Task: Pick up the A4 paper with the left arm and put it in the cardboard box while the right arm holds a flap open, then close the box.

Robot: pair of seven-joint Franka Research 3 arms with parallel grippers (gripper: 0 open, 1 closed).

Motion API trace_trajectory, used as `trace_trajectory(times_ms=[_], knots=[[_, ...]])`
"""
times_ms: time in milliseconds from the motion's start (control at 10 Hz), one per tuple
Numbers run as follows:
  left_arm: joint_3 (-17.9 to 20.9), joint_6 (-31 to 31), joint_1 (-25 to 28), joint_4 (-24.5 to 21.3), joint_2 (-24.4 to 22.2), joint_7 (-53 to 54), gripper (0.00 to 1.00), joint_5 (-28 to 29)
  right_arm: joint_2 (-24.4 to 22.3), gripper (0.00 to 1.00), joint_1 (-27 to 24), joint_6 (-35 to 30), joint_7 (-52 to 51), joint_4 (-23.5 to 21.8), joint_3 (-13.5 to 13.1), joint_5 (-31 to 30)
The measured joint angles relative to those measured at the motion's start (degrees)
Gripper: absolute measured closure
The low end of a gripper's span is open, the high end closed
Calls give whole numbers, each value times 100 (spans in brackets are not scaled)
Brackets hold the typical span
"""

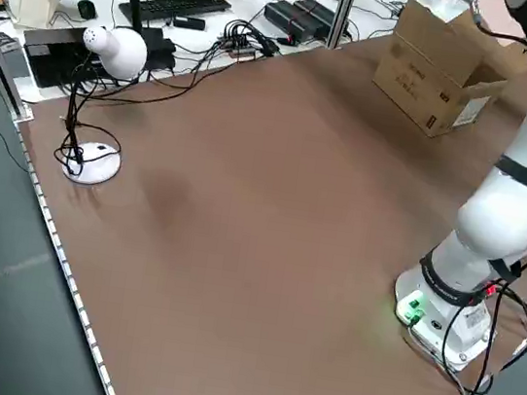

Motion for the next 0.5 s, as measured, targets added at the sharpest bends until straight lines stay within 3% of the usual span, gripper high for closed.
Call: trace_trajectory(times_ms=[500], knots=[[18, 993, -625, -13, 524, -69, 70, -10, 1, 0, -124, -54, -1456, -114, 1, 0]])
